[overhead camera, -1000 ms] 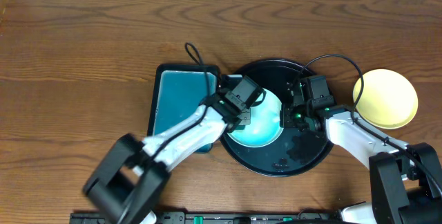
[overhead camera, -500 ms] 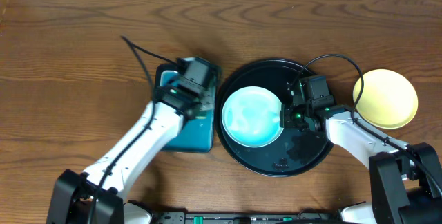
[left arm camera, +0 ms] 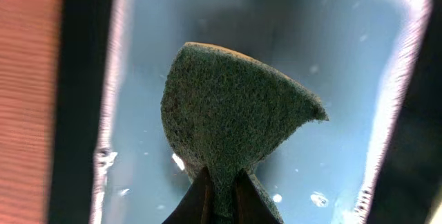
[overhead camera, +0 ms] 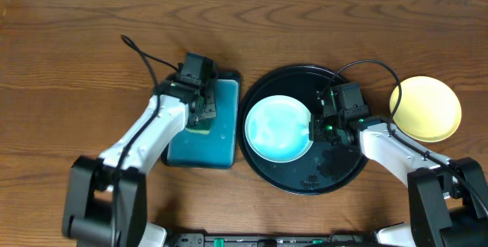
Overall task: Clean dirty plates on tray and stack at the side
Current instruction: 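Return the sponge to the teal basin with the left gripper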
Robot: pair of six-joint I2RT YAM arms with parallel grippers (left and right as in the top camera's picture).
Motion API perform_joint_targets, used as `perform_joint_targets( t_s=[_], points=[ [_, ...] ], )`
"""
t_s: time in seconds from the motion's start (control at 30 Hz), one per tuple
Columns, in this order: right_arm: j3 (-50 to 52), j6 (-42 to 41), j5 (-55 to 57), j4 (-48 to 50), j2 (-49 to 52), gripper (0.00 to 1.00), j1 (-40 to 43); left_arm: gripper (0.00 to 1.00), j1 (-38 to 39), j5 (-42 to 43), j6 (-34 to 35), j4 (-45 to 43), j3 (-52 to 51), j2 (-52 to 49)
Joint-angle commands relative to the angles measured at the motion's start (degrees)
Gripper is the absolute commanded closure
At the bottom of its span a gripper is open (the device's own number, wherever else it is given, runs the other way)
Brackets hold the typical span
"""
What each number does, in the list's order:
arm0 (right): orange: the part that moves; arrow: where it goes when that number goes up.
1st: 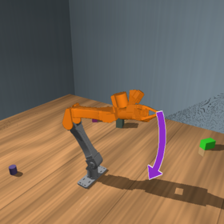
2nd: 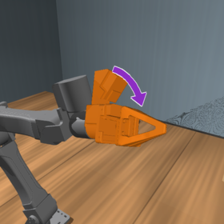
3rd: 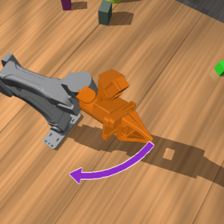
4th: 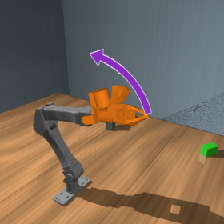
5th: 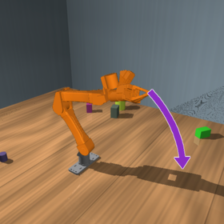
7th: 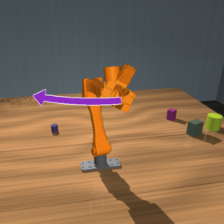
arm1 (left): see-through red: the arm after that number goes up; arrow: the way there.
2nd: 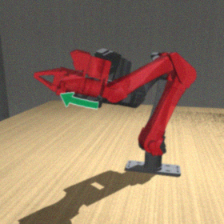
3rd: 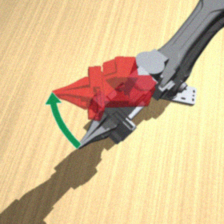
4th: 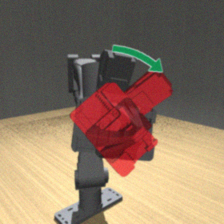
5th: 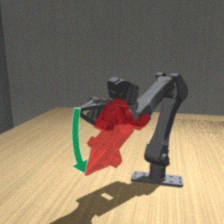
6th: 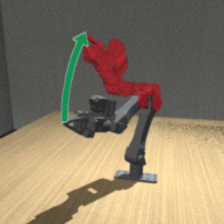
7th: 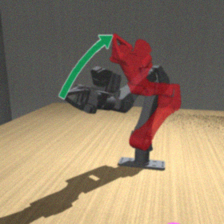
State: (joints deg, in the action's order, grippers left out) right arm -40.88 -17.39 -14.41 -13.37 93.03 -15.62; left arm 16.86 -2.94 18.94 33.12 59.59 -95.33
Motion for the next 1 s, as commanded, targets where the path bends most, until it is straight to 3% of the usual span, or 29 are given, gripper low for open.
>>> perform_joint_targets(
  t_s=[0.0,0.17,0.3,0.4,0.6,0.77,0.97],
  points=[
    [0.6,0.3,3.6,-0.8,1.8,0.99,0.1,0.92,-0.2,3.2,-1.4,-0.7,-0.7,-4.1],
    [0.6,0.3,3.6,-0.8,1.8,0.99,0.1,0.92,-0.2,5.1,-1.8,-1.5,-0.7,-9.3],
    [0.6,0.3,3.6,-0.8,1.8,0.99,0.1,0.63,-0.2,5.1,-1.8,-1.2,-0.7,-11.4],
    [0.6,0.3,3.6,-0.8,1.8,0.99,0.1,0.57,-0.2,5.1,-1.8,-1.0,-0.6,-11.0],
    [0.6,0.3,3.6,-0.8,1.8,0.99,0.1,0.53,-0.2,5.1,-1.8,-0.1,-0.5,-5.6],
    [0.6,0.3,3.6,-0.9,1.8,0.99,0.1,0.32,-0.2,5.1,-1.8,0.4,-0.5,1.6],
    [0.6,0.3,3.6,-0.9,1.8,0.99,0.1,0.26,-0.2,5.1,-1.2,3.7,-0.5,7.1]
  ],
)
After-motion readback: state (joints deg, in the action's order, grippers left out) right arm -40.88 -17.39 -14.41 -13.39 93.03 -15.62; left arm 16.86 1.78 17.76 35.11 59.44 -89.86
